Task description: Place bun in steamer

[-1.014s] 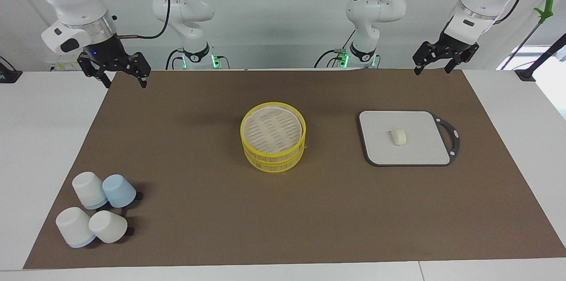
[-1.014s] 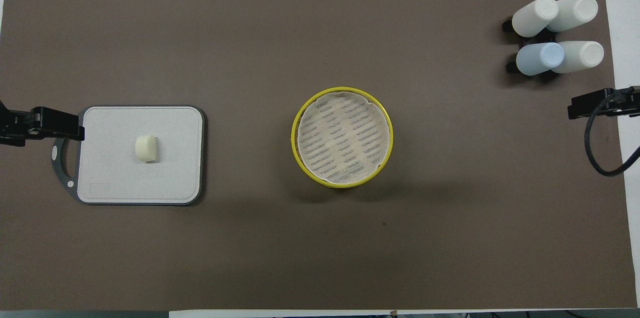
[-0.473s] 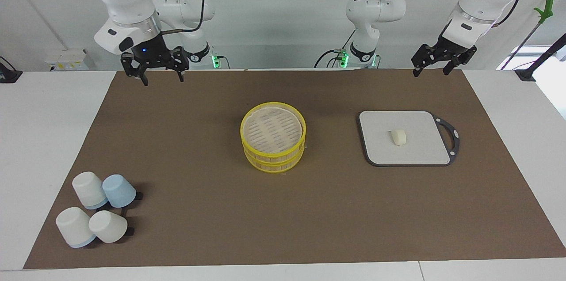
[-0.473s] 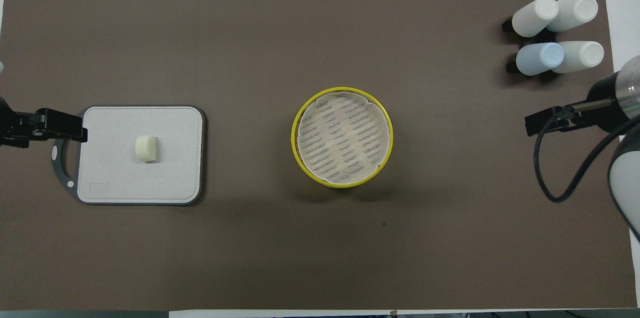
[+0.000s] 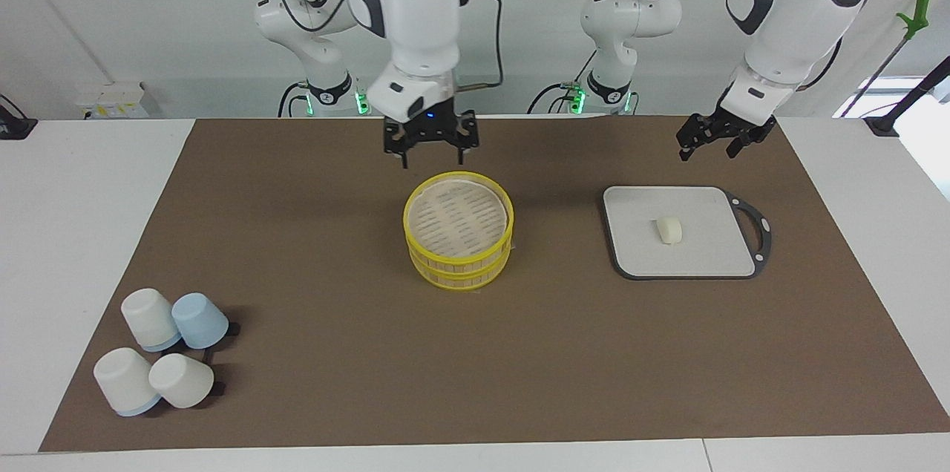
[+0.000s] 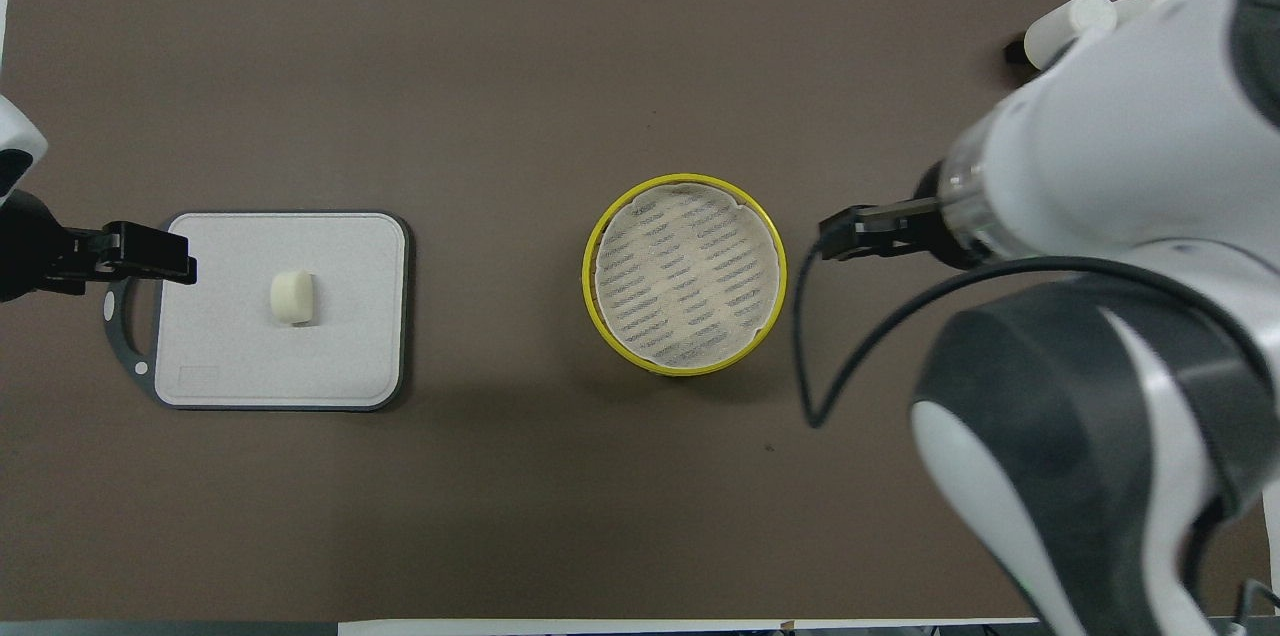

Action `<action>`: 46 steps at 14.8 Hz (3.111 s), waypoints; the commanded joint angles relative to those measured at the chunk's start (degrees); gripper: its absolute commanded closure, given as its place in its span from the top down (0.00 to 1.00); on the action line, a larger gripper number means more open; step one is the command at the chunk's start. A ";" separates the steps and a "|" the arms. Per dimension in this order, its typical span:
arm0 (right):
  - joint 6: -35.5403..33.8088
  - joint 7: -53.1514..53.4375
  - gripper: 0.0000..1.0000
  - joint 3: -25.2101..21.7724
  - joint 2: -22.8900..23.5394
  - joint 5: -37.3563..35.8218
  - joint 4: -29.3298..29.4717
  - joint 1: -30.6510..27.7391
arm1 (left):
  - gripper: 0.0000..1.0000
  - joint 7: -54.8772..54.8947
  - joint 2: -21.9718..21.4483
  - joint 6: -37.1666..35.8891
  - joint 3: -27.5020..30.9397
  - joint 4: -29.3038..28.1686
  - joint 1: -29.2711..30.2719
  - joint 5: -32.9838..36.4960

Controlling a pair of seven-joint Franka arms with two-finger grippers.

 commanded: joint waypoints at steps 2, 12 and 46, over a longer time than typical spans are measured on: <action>4.01 7.69 1.00 -0.22 8.69 -2.03 6.20 4.91 | 1.00 3.03 -0.52 15.89 -0.15 -13.28 2.49 0.56; 20.55 13.07 0.99 -0.04 6.16 -3.18 -10.15 4.31 | 1.00 0.40 7.84 33.34 -0.24 -20.17 1.79 0.48; 23.02 11.23 0.00 0.04 4.75 -3.27 -13.06 5.11 | 0.36 -1.71 4.33 -2.26 -0.85 7.34 0.38 -1.81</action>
